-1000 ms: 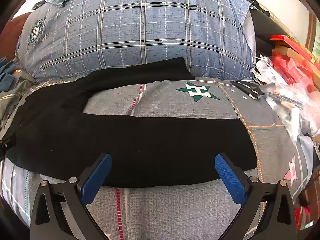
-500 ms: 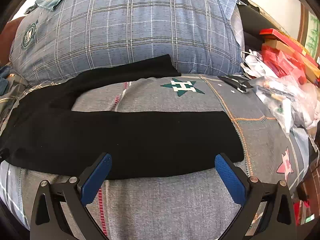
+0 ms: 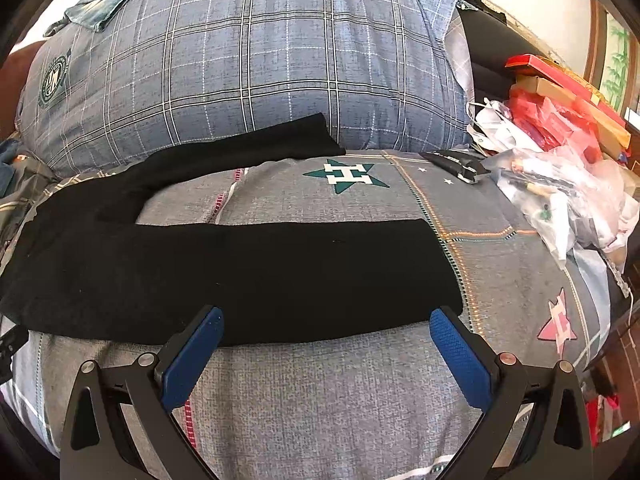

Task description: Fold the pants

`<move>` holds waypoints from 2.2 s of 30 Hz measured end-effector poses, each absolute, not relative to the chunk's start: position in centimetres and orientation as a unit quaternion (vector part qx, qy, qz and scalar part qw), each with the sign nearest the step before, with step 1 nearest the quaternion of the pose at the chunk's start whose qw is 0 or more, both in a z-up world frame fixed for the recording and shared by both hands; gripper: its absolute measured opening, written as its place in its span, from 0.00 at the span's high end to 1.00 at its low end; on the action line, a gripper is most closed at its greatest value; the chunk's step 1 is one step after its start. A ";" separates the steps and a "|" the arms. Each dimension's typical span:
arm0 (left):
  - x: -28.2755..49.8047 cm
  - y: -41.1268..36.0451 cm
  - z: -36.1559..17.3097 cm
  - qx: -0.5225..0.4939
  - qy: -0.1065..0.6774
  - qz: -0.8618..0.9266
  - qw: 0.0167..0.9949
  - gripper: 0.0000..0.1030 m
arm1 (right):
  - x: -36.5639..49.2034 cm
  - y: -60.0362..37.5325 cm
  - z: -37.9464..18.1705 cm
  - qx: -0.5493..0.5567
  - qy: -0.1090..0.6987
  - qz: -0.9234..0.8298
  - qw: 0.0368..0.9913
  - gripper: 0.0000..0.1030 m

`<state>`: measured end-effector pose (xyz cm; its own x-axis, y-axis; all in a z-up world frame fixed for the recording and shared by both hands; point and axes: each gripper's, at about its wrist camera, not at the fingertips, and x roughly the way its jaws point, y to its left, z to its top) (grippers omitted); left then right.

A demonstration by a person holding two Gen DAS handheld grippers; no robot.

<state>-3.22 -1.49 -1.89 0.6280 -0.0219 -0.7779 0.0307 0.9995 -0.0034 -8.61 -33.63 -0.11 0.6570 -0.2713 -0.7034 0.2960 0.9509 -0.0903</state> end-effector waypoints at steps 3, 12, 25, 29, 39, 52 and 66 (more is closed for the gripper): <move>-3.3 -1.0 -1.9 -0.012 0.427 -0.008 0.904 0.00 | -8.9 -33.9 0.0 0.015 0.382 -0.158 0.910 0.00; -4.0 -0.6 -1.4 -0.035 0.391 -0.018 0.919 0.00 | -9.1 -34.7 0.2 0.020 0.380 -0.163 0.910 0.00; -2.6 0.2 -0.9 -0.042 0.391 0.011 0.919 0.00 | -9.3 -34.9 -0.1 0.031 0.365 -0.136 0.920 0.00; -2.5 0.0 -0.5 -0.033 0.378 0.010 0.925 0.00 | -9.8 -35.1 0.3 0.039 0.346 -0.131 0.928 0.00; -2.0 -0.6 -0.5 -0.027 0.374 0.003 0.927 0.00 | -9.8 -34.7 0.6 0.019 0.337 -0.162 0.927 0.00; -2.0 -0.9 -0.4 -0.032 0.372 -0.004 0.928 0.00 | -9.5 -34.8 -0.8 0.054 0.367 -0.135 0.919 0.00; -1.9 -0.9 -0.7 -0.034 0.382 -0.002 0.923 0.00 | -8.9 -34.8 -1.0 0.046 0.381 -0.128 0.915 0.00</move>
<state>-1.87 -0.86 -0.69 0.7074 -0.0297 -0.7062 -0.0230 0.9976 -0.0650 -8.88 -34.77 -0.95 0.6770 -0.1990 -0.7086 0.2683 0.9632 -0.0141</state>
